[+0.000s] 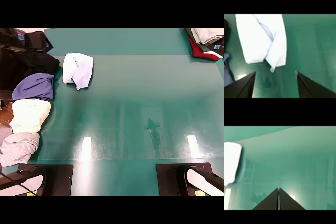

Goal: Fold the shirts.

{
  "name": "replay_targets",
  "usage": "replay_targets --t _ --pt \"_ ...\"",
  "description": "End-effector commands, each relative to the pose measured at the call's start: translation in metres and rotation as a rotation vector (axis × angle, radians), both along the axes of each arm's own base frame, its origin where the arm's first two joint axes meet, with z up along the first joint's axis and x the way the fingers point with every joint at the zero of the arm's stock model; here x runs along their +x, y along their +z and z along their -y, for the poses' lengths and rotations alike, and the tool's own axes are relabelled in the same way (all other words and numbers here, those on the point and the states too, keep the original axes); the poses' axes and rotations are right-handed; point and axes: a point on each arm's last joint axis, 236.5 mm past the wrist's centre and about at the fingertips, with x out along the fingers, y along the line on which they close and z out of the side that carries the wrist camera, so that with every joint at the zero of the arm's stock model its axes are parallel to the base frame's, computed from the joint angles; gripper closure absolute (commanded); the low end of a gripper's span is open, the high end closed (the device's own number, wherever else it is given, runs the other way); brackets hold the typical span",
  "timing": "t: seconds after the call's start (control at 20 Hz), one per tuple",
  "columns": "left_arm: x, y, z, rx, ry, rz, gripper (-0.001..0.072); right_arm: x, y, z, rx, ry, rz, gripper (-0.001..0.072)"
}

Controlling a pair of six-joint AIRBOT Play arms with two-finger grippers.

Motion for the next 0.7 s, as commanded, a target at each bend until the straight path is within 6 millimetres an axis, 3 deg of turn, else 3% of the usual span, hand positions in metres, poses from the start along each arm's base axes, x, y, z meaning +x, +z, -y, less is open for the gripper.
replay_targets --t 0.0,0.15,0.35,0.5,0.65 --pt "0.045 -0.033 -0.011 0.101 0.001 0.040 0.0115 0.001 0.001 0.000 0.000 -0.001 0.003 0.0691" --pt "0.085 -0.107 -0.014 0.141 0.010 -0.046 0.0116 -0.001 0.000 -0.001 0.000 0.002 -0.003 0.0691" --pt "0.102 -0.212 -0.012 0.161 -0.002 -0.221 0.0116 -0.002 -0.002 -0.001 0.000 0.005 -0.009 0.0691" --pt "0.111 -0.255 -0.010 0.156 -0.002 -0.258 0.0116 -0.002 -0.002 -0.001 0.000 0.006 -0.011 0.0691" --pt "0.119 -0.272 -0.008 0.147 0.001 -0.254 0.0116 -0.004 -0.004 -0.002 -0.001 0.013 -0.023 0.0691"
